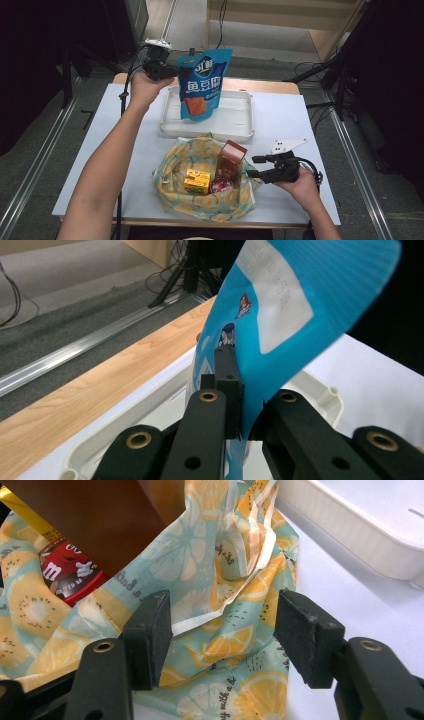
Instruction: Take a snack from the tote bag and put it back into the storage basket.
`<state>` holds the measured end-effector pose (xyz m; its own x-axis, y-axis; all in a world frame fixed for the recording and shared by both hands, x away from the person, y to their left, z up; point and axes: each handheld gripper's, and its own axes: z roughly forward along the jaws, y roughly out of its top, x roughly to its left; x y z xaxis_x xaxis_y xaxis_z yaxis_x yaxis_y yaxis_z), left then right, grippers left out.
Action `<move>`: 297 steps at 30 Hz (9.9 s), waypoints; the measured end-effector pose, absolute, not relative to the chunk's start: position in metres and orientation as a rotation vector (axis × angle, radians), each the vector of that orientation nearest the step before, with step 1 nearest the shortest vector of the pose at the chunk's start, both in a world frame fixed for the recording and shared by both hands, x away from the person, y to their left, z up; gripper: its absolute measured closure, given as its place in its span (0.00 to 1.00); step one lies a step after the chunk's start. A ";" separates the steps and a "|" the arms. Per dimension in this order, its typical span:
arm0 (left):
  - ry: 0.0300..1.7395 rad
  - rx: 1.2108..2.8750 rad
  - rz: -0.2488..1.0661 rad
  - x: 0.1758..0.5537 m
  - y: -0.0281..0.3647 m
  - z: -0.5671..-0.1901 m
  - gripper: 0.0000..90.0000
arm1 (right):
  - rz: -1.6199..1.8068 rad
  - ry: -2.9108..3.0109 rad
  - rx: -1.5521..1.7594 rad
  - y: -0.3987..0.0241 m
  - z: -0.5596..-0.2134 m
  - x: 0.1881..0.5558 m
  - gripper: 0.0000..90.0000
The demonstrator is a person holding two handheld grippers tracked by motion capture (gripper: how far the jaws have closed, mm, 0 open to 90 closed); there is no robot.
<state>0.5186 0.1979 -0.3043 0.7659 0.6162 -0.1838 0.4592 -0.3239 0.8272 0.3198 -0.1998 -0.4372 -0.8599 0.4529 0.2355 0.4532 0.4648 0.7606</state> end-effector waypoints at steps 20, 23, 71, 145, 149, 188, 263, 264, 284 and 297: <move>0.846 2.046 0.122 0.510 0.204 -0.332 0.72 | -1.400 -2.681 -0.832 -0.201 -0.438 0.320 0.46; 0.855 2.042 0.118 0.508 0.209 -0.334 0.69 | -1.398 -2.679 -0.834 -0.201 -0.438 0.320 0.46; 0.952 2.093 0.077 0.502 0.199 -0.412 1.00 | -1.404 -2.680 -0.815 -0.199 -0.438 0.322 0.46; 0.827 2.147 -0.106 0.433 0.207 -0.383 0.50 | -1.433 -2.664 -0.953 -0.199 -0.427 0.300 0.45; 0.818 2.142 -0.113 0.426 0.209 -0.382 0.50 | -1.445 -2.664 -0.943 -0.198 -0.426 0.300 0.44; 0.806 2.113 -0.124 0.385 0.242 -0.390 0.49 | -1.493 -2.688 -0.892 -0.184 -0.395 0.289 0.38; 0.815 2.092 -0.115 0.385 0.252 -0.383 0.47 | -1.475 -2.785 -0.834 -0.128 -0.334 0.305 0.48; 0.815 2.092 -0.115 0.385 0.252 -0.383 0.47 | -1.475 -2.785 -0.834 -0.128 -0.334 0.305 0.48; 0.810 2.092 -0.123 0.385 0.252 -0.383 0.46 | -1.511 -2.742 -0.807 -0.139 -0.298 0.312 0.48; 0.806 2.093 -0.123 0.385 0.253 -0.383 0.46 | -1.563 -2.720 -0.815 -0.150 -0.271 0.313 0.48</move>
<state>0.3850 0.2531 -0.3830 0.7858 0.5008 -0.3629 0.5861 -0.4158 0.6954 0.3125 -0.1500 -0.2705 -0.8690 0.4688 0.1585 0.3730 0.4100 0.8323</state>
